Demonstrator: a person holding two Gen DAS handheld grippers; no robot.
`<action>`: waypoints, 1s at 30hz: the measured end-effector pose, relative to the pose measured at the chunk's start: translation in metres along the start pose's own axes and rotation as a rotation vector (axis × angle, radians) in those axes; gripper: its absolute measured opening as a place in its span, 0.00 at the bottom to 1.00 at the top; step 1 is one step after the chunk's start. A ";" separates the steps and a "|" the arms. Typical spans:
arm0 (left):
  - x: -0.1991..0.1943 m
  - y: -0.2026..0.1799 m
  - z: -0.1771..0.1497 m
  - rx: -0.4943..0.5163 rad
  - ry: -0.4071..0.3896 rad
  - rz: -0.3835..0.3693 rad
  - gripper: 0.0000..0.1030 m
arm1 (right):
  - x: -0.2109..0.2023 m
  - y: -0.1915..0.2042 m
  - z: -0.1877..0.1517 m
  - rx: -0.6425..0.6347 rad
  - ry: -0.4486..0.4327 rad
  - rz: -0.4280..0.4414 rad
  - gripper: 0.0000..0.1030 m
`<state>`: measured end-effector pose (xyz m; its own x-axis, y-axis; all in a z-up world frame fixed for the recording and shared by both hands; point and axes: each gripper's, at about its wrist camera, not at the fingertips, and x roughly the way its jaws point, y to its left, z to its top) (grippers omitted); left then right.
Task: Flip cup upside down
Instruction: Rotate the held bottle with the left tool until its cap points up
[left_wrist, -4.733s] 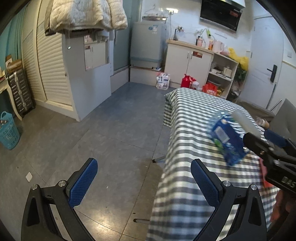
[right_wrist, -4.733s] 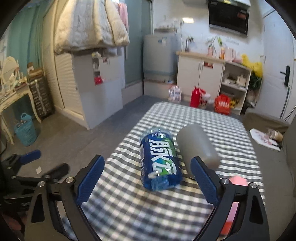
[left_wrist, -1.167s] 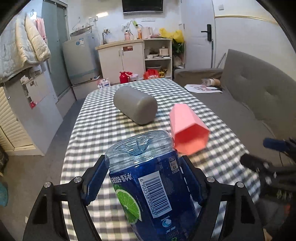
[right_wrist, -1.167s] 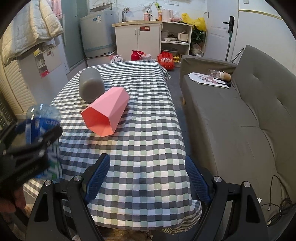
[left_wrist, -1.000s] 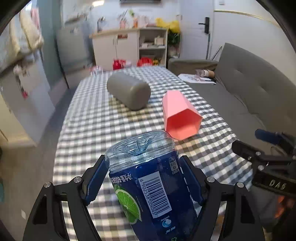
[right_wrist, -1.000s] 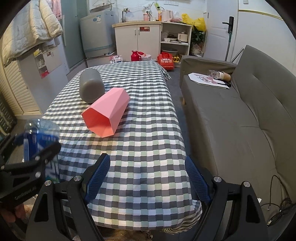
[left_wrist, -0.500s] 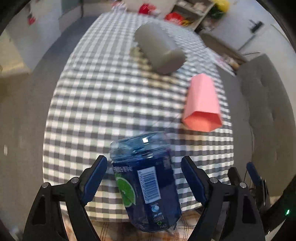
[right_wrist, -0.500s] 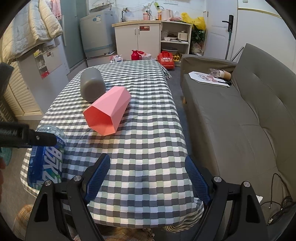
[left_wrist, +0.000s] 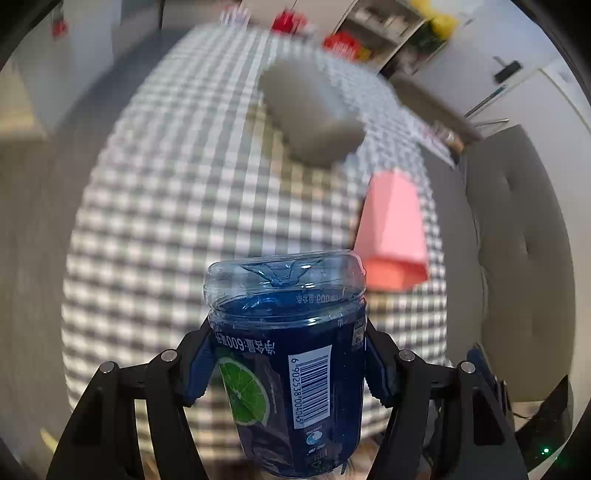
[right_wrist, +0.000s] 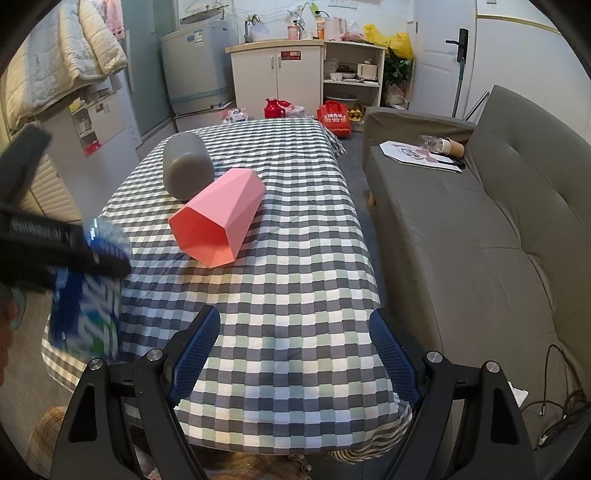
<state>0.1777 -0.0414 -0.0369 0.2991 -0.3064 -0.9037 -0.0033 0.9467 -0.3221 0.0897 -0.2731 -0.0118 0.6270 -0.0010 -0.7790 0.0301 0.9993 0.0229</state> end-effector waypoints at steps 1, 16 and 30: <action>-0.008 -0.005 0.001 0.043 -0.079 0.032 0.66 | 0.000 0.001 0.000 -0.001 0.001 0.000 0.81; -0.015 -0.002 -0.057 0.338 -0.500 0.099 0.66 | 0.005 0.004 -0.001 -0.012 0.010 -0.009 0.81; 0.020 0.010 -0.075 0.213 -0.201 0.086 0.66 | -0.007 0.003 0.000 -0.007 -0.003 -0.005 0.81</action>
<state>0.1117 -0.0456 -0.0796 0.4894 -0.2183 -0.8443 0.1569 0.9744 -0.1611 0.0854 -0.2703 -0.0061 0.6293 -0.0056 -0.7772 0.0274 0.9995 0.0150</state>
